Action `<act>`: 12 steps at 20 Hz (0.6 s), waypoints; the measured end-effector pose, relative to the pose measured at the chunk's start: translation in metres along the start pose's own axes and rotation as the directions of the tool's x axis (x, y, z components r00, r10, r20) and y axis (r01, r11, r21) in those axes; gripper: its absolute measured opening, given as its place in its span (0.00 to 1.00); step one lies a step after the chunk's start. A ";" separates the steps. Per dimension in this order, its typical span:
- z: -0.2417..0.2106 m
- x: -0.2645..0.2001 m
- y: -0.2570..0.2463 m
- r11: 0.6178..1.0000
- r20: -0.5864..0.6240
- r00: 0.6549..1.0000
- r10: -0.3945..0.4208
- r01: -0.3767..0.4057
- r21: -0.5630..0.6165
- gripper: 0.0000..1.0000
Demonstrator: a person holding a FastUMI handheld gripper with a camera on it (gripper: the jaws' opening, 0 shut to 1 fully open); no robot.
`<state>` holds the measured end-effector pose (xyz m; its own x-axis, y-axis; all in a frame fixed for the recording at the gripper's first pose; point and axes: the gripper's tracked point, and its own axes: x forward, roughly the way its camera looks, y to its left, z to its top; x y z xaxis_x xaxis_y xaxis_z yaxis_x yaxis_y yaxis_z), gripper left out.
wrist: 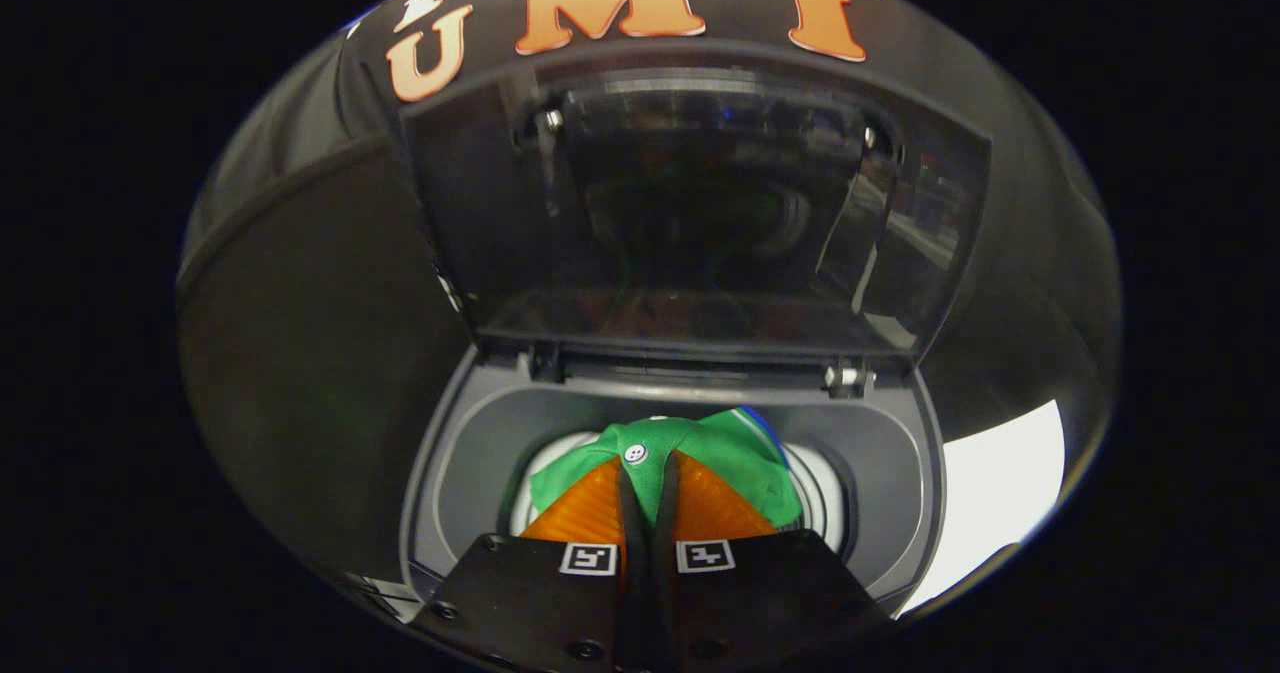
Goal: Put the clothes into the washing machine and then close the washing machine lid.
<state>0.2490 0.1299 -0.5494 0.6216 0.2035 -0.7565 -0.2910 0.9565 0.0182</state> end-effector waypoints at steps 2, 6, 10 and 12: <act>-0.021 0.012 0.000 0.999 -0.080 0.997 -0.002 0.005 0.045 0.08; -0.026 0.026 -0.006 0.994 -0.112 0.993 -0.030 0.041 0.100 0.08; -0.027 0.032 -0.005 0.995 -0.122 0.992 -0.021 0.033 0.099 0.22; -0.028 0.030 0.001 0.995 -0.124 0.992 0.001 0.012 0.102 0.44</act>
<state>0.2468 0.1313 -0.5902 0.5260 0.1770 -0.8318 -0.2084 0.9751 0.0757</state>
